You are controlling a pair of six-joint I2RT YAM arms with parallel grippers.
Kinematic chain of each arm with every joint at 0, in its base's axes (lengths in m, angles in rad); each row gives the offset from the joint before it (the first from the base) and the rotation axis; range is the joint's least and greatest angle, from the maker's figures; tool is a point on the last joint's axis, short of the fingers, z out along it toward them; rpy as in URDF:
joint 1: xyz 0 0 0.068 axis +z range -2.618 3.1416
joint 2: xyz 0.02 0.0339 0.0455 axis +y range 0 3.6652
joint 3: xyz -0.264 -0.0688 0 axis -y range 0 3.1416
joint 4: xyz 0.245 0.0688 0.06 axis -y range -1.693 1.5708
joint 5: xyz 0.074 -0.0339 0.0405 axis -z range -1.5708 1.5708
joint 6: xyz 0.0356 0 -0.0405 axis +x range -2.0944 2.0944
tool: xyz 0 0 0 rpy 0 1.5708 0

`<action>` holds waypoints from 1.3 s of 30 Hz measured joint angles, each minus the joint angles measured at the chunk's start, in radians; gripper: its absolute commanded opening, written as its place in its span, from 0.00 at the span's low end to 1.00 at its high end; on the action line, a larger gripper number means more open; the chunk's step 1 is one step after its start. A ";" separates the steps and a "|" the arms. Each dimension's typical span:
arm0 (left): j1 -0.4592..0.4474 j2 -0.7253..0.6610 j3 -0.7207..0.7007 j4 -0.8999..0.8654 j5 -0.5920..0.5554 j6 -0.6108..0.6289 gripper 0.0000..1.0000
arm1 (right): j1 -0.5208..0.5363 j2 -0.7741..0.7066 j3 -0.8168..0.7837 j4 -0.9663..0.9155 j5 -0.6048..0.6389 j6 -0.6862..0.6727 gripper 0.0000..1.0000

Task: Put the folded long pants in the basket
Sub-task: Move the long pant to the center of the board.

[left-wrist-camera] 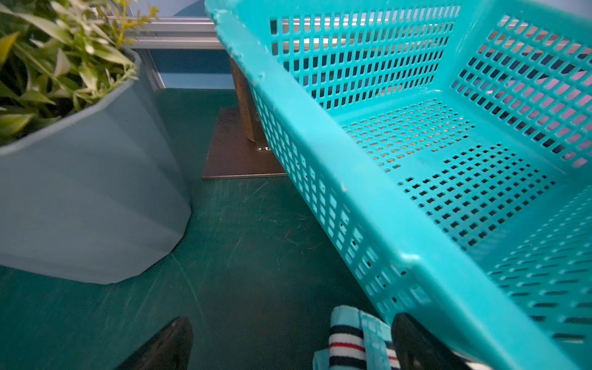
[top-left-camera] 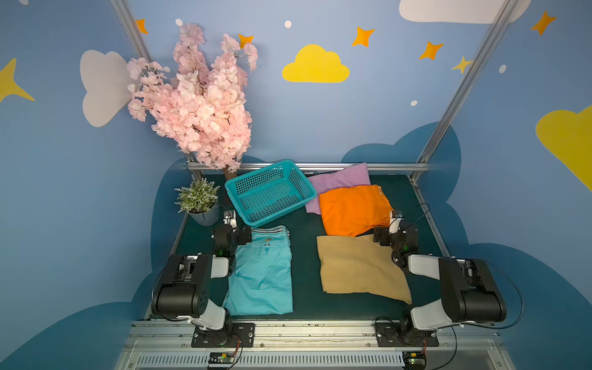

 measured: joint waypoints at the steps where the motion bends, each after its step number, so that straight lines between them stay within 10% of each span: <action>1: 0.000 0.000 0.000 0.000 0.000 0.000 1.00 | -0.002 0.000 0.000 0.000 -0.003 0.000 0.98; 29: -0.012 -0.006 -0.002 -0.001 -0.031 0.000 1.00 | -0.007 0.000 0.000 0.000 -0.015 0.000 0.98; 39: -0.130 -0.510 0.112 -0.512 -0.224 -0.172 1.00 | 0.000 -0.328 0.233 -0.429 0.082 0.206 0.98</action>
